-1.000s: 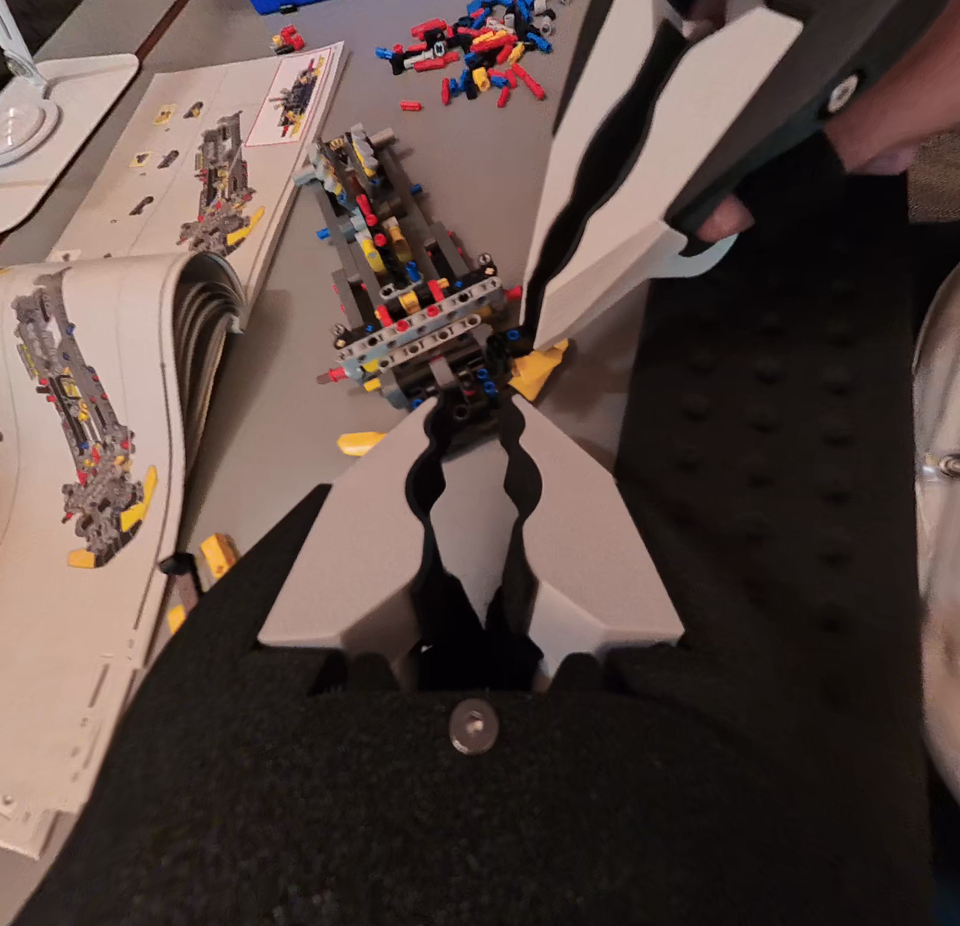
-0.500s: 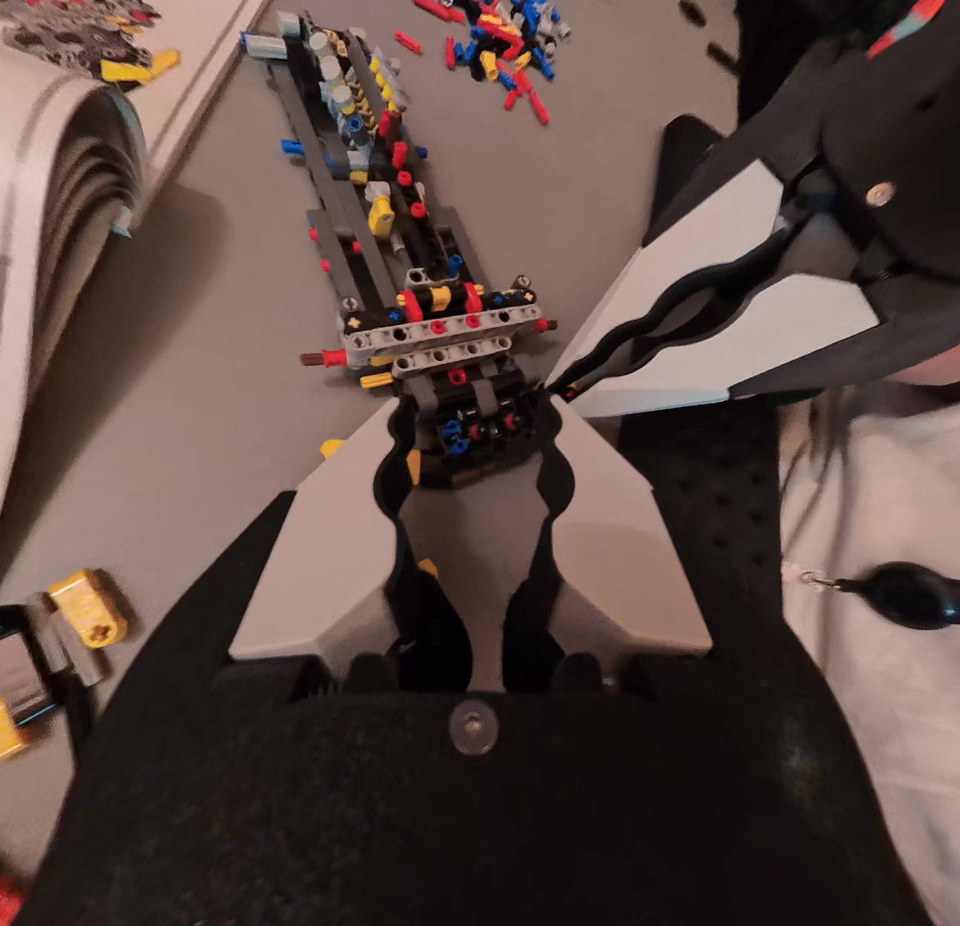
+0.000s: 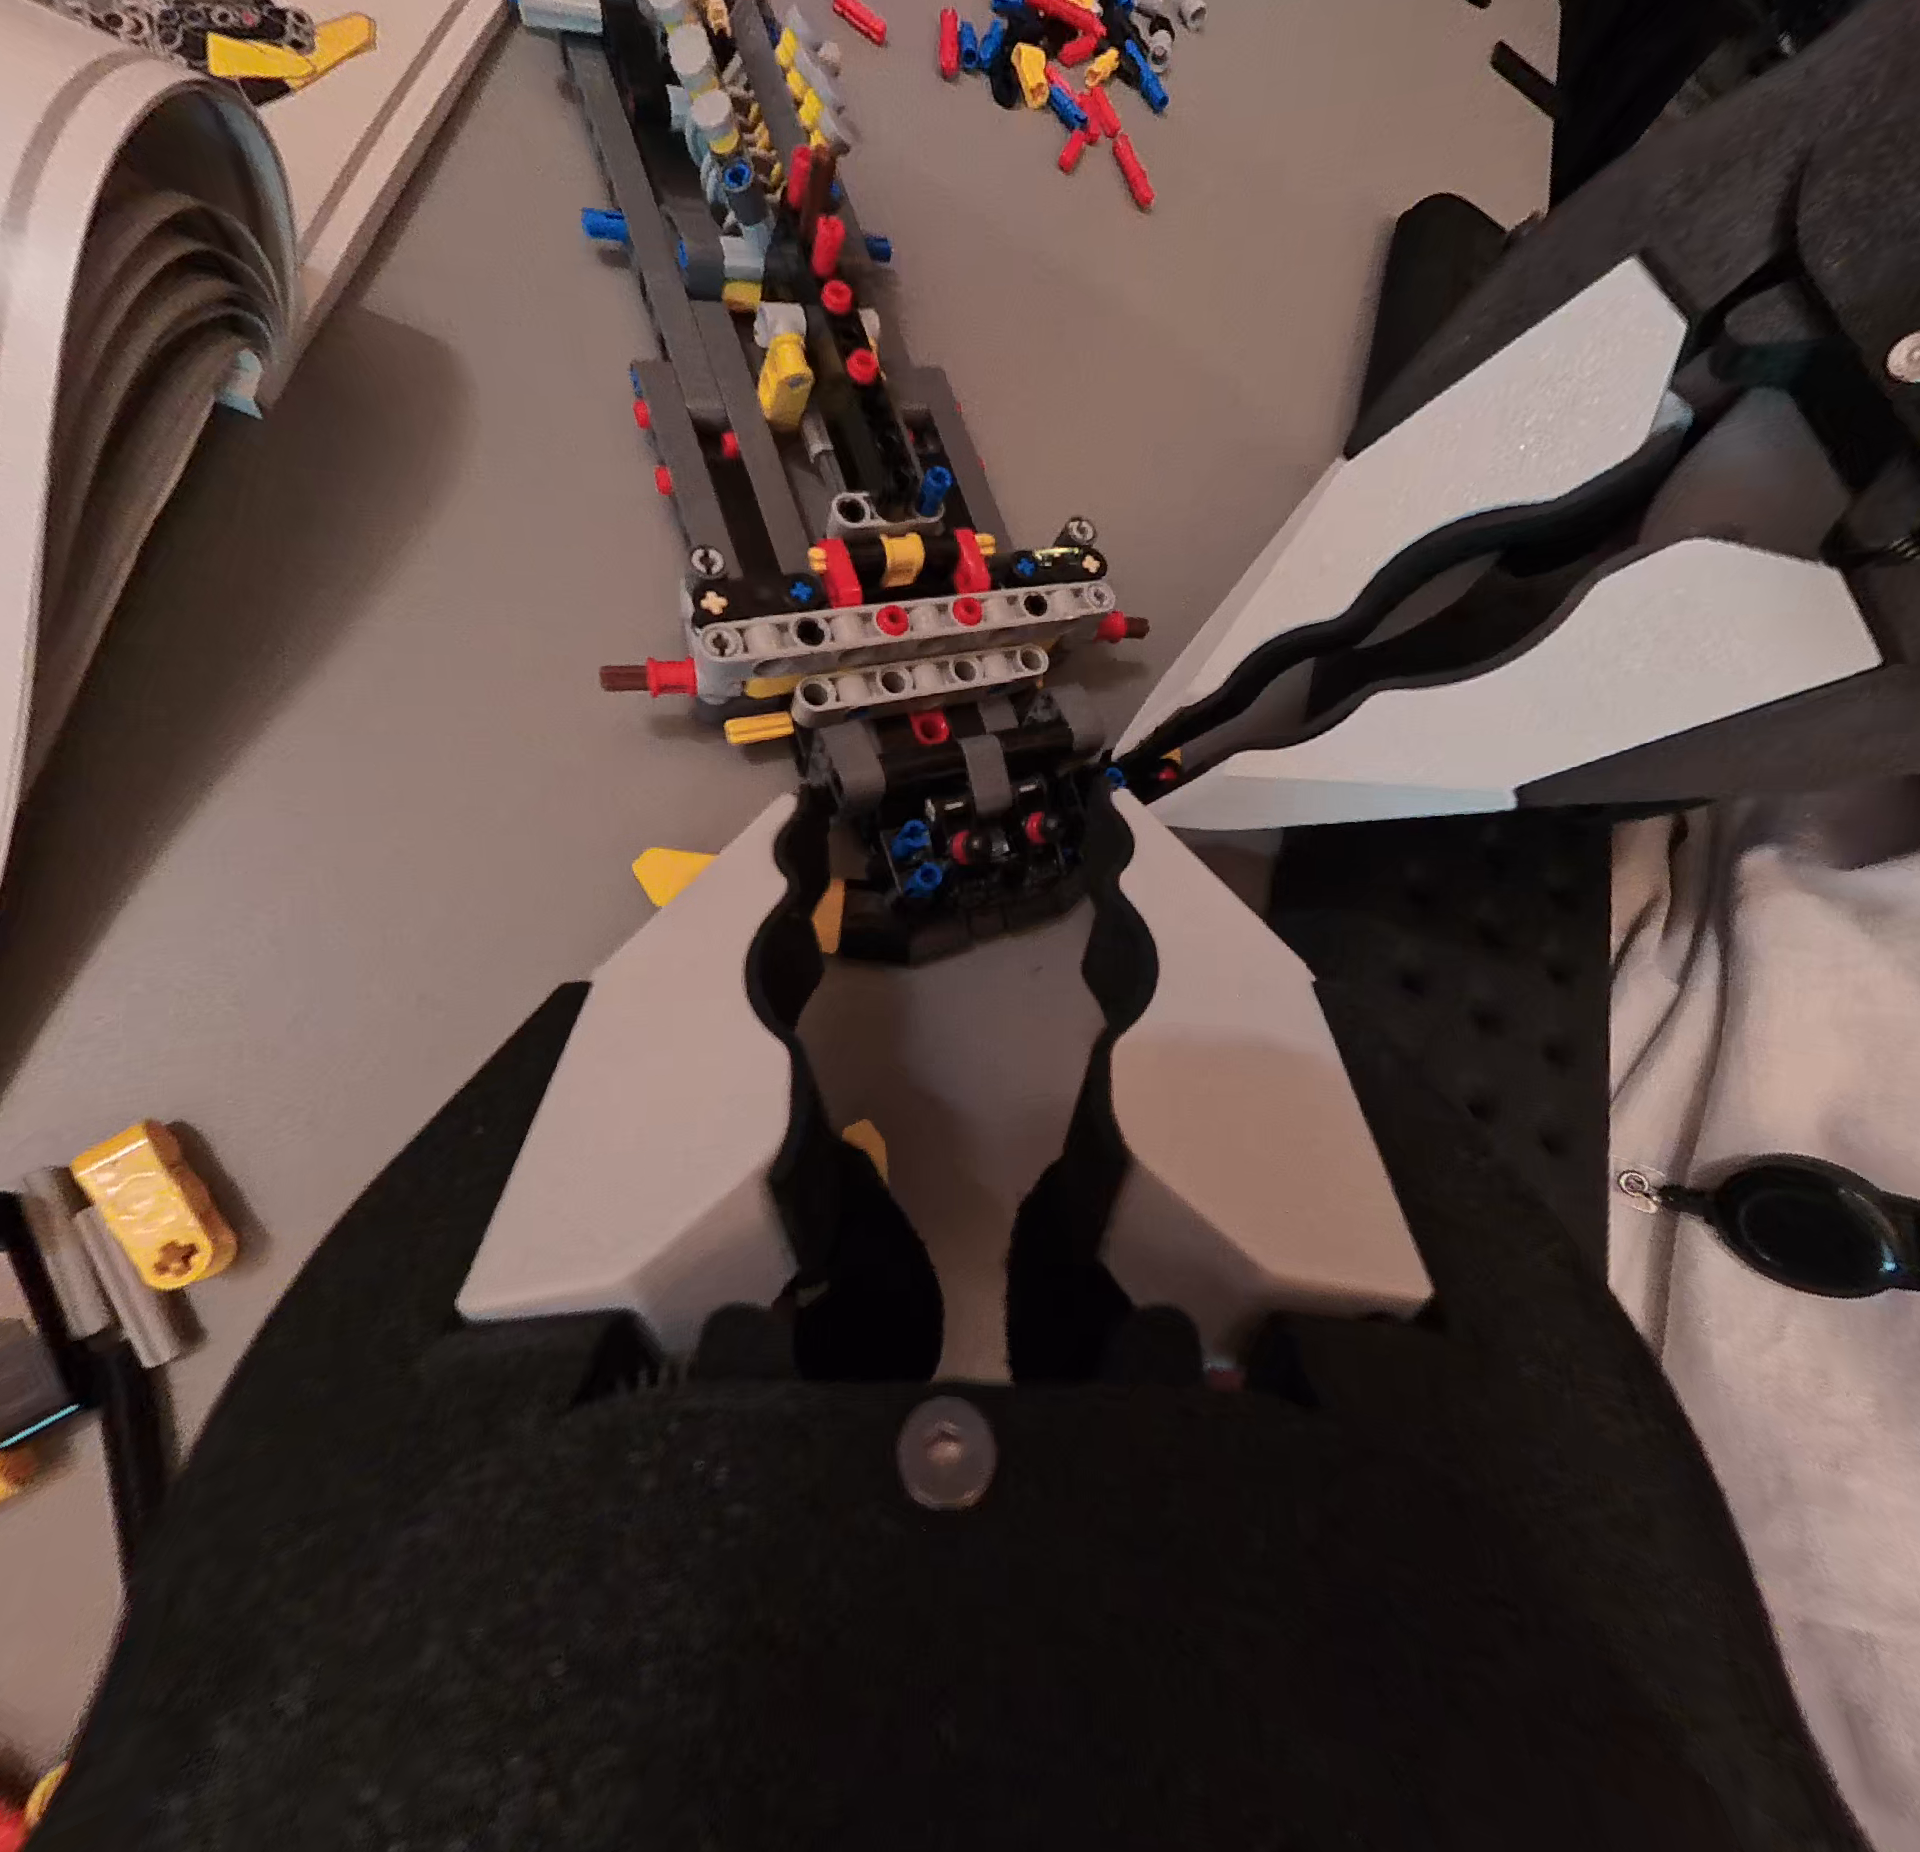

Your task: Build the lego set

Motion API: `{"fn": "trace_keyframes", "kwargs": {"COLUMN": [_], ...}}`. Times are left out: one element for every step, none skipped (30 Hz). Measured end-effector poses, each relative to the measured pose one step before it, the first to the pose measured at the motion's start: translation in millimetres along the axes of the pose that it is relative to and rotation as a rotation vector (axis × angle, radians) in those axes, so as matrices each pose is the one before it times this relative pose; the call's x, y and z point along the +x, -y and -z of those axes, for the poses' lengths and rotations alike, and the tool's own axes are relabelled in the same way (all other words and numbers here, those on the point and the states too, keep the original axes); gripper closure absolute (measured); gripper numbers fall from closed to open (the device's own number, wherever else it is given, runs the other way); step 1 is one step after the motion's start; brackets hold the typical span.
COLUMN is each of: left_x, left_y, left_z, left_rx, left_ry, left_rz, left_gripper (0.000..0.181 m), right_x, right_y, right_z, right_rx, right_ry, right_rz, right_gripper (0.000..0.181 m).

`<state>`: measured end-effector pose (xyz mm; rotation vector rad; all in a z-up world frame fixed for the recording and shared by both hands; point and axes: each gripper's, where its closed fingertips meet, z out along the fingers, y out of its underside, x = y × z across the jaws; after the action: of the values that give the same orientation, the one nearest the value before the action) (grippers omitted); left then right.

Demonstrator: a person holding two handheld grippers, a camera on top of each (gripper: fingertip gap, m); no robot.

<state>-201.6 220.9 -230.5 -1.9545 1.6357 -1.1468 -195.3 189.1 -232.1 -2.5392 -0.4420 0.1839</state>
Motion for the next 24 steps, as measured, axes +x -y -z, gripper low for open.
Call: {"fn": "trace_keyframes", "kwargs": {"left_x": [0.34,0.09,-0.18,-0.12,-0.07,0.06,0.03,0.16,0.10,0.11,0.06,0.06,0.04,-0.04,-0.03,-0.11,-0.06,-0.10,-0.04,-0.09,-0.01,-0.14,-0.04,0.00], "left_y": [0.08,-0.13,-0.13,-0.15,-0.06,-0.16,0.00,0.10,0.10,0.00,0.13,-0.05,0.00,-0.02,-0.03,-0.08,-0.01,-0.05,-0.04,-0.08,-0.01,-0.06,-0.10,-0.31], "left_z": [-0.03,-0.08,-0.13,-0.17,-0.08,0.04,0.02,-0.03,0.04,0.15,0.09,0.07,0.04,0.02,-0.04,-0.04,-0.08,-0.04,0.02,0.01,0.03,-0.06,0.02,0.05], "left_rx": [0.0039,0.0047,0.0056,0.0058,0.0065,0.0025,0.0006,0.0013,0.0016,0.0019,0.0022,0.0015,0.0005,-0.0002,-0.0006,-0.0008,-0.0010,-0.0007,-0.0002,0.0003,0.0005,0.0000,-0.0005,-0.0017], "left_ry": [-0.0088,-0.0082,-0.0053,-0.0033,-0.0008,0.0005,0.0016,0.0031,0.0042,0.0048,0.0050,0.0038,0.0013,-0.0011,-0.0023,-0.0030,-0.0035,-0.0029,-0.0020,-0.0009,-0.0005,-0.0014,-0.0036,-0.0064], "left_rz": [0.0038,0.0042,0.0022,0.0014,-0.0012,0.0002,-0.0008,-0.0037,-0.0055,-0.0054,-0.0046,-0.0033,-0.0013,0.0017,0.0026,0.0033,0.0043,0.0037,0.0032,0.0020,0.0020,0.0033,0.0063,0.0095], "left_gripper": [0.135,0.135,0.135,0.135,0.134,0.135,0.135,0.135,0.135,0.135,0.135,0.135,0.135,0.135,0.135,0.135,0.135,0.135,0.135,0.135,0.135,0.135,0.135,0.136], "right_x": [0.02,0.34,0.09,0.09,0.11,-0.14,0.07,0.37,0.00,-0.15,0.63,-0.25,-3.91,-1.73,-2.51,-1.66,0.46,-2.39,-1.97,1.66,1.08,1.02,0.81,0.98], "right_y": [0.80,0.64,0.12,0.16,0.07,0.26,0.26,0.16,0.01,0.24,0.12,1.30,3.37,3.36,3.11,1.38,-0.78,-0.39,2.17,2.88,1.60,-0.49,-0.47,-0.44], "right_z": [0.04,0.16,-0.26,-0.08,0.01,-0.04,-0.04,0.02,0.01,0.13,0.74,1.51,1.94,1.83,1.05,-0.73,-2.54,-3.22,-2.03,-0.35,-0.71,-1.43,-1.15,-0.52], "right_rx": [0.0093,0.0103,0.0079,0.0103,0.0094,0.0112,0.0121,0.0152,0.0135,0.0139,0.0173,0.0262,0.0389,0.0370,0.0339,0.0179,-0.0024,-0.0011,0.0150,0.0159,0.0063,-0.0059,-0.0028,-0.0011], "right_ry": [0.0024,-0.0007,0.0008,0.0016,0.0049,0.0069,0.0026,-0.0039,-0.0031,-0.0054,-0.0139,-0.0133,0.0015,-0.0216,-0.0180,-0.0167,-0.0151,0.0144,0.0168,-0.0070,-0.0043,-0.0069,-0.0093,-0.0148], "right_rz": [0.0035,0.0083,0.0098,0.0079,-0.0006,-0.0028,0.0096,0.0139,0.0046,0.0103,0.0253,0.0350,0.0567,0.0606,0.0583,0.0420,0.0169,0.0003,-0.0066,-0.0050,0.0045,0.0116,0.0190,0.0234], "right_gripper": [0.175,0.175,0.175,0.175,0.175,0.175,0.175,0.175,0.175,0.174,0.174,0.172,0.166,0.161,0.158,0.158,0.157,0.156,0.155,0.156,0.160,0.160,0.161,0.164]}}
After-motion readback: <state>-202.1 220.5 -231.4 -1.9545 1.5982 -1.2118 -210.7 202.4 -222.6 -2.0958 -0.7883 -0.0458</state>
